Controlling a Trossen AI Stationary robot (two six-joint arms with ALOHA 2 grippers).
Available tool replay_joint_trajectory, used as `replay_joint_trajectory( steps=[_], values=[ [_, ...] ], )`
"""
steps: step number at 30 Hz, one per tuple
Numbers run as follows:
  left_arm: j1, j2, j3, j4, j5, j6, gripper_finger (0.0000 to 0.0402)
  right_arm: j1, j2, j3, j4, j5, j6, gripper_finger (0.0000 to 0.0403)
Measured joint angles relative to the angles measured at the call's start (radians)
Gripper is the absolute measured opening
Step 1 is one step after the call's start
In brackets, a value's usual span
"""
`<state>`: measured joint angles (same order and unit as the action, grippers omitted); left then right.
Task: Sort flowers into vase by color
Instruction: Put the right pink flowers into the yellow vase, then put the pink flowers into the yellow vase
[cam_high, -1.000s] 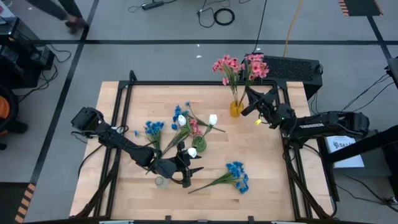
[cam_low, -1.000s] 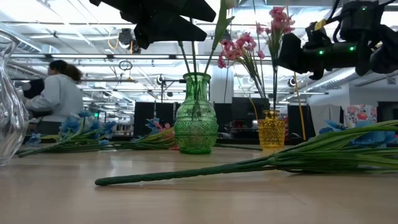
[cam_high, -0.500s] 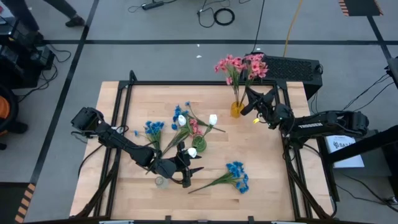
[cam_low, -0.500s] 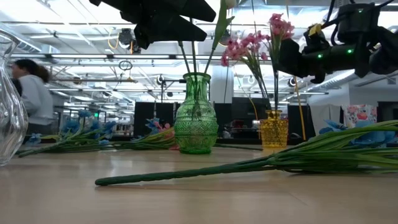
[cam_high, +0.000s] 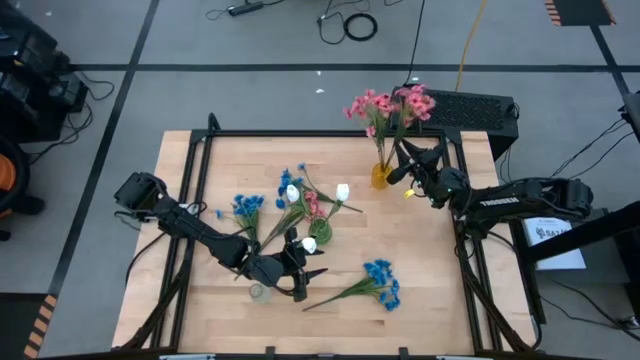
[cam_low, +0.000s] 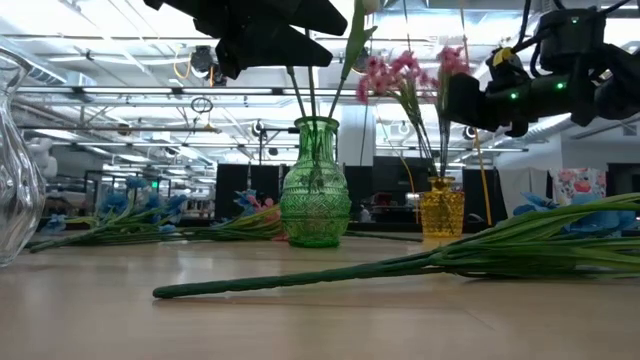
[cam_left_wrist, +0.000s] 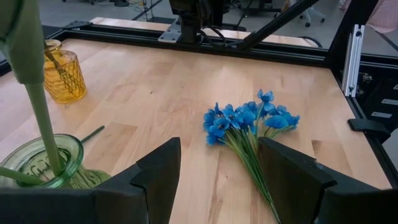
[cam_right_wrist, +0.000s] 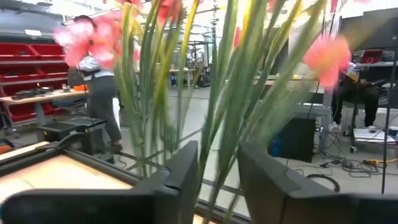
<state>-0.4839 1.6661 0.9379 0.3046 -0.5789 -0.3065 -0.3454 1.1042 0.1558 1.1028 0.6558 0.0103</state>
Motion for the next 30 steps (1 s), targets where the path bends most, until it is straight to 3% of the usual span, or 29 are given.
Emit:
replay_joint_trajectory(
  steps=[15,18,24,30],
  values=[
    [0.0,0.0,0.0,-0.014,0.0,-0.001,0.0219,0.071,-0.002,0.0,-0.017,0.003,-0.007,0.0253],
    [0.0,-0.002,0.0,-0.01,0.0,-0.002,0.0219,0.091,-0.016,0.0,-0.021,0.039,-0.014,0.0265],
    [-0.011,-0.069,0.001,-0.04,-0.001,-0.009,0.0219,0.172,-0.073,0.0,-0.079,0.209,-0.055,0.0275],
    [-0.053,-0.225,0.002,-0.27,0.046,-0.143,0.0219,0.258,-0.136,0.0,-0.227,0.261,-0.005,0.0275]
  ],
)
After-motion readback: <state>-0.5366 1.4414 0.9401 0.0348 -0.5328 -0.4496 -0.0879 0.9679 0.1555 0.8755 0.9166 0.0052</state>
